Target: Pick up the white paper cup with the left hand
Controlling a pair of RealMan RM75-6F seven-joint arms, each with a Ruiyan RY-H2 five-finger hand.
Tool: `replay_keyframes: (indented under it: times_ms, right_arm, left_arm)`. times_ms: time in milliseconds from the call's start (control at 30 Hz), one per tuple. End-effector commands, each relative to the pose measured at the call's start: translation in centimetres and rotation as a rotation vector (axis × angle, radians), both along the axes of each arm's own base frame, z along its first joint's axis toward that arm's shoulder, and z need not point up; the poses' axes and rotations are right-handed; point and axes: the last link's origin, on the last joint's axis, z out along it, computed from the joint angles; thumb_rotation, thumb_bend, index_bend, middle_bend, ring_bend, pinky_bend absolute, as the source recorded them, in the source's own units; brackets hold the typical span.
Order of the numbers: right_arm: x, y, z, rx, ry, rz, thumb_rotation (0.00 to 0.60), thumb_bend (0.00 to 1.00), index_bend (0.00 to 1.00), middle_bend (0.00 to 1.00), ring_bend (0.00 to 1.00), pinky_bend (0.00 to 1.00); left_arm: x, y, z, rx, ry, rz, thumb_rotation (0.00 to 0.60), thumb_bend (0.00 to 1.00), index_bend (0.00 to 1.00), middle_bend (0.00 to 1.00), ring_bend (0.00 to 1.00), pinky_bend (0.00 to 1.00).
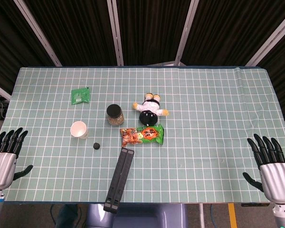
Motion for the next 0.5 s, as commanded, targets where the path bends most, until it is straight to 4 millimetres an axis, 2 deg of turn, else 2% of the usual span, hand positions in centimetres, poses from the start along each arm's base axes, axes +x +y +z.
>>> replay_keyframes:
  times_ms: [33, 300, 367, 433, 500]
  right_arm:
    - [0.0, 0.0, -0.2, 0.003, 0.001, -0.006, 0.6, 0.0, 0.0, 0.0, 0.0, 0.0]
    - [-0.1, 0.1, -0.1, 0.021, -0.021, -0.012, 0.6, 0.0, 0.0, 0.0, 0.0, 0.0]
    - [-0.1, -0.1, -0.3, 0.042, -0.038, -0.017, 0.6, 0.0, 0.0, 0.0, 0.0, 0.0]
    - [-0.2, -0.2, -0.2, 0.047, -0.037, -0.02, 0.6, 0.0, 0.0, 0.0, 0.0, 0.0]
    - [-0.3, -0.5, -0.2, 0.044, -0.032, -0.027, 0.6, 0.0, 0.0, 0.0, 0.0, 0.0]
  left_arm:
    - [0.0, 0.1, 0.0, 0.001, 0.001, -0.004, 0.6, 0.03, 0.0, 0.0, 0.0, 0.0]
    - [-0.2, 0.8, -0.7, -0.025, 0.024, -0.039, 0.6, 0.03, 0.0, 0.0, 0.0, 0.0]
    - [0.2, 2.5, -2.7, -0.109, 0.076, -0.087, 0.6, 0.03, 0.0, 0.0, 0.0, 0.0]
    - [0.4, 3.6, -3.6, -0.13, 0.115, -0.105, 0.6, 0.03, 0.0, 0.0, 0.0, 0.0]
    - [1.0, 5.8, -5.3, -0.155, 0.207, -0.141, 0.6, 0.04, 0.0, 0.0, 0.0, 0.0]
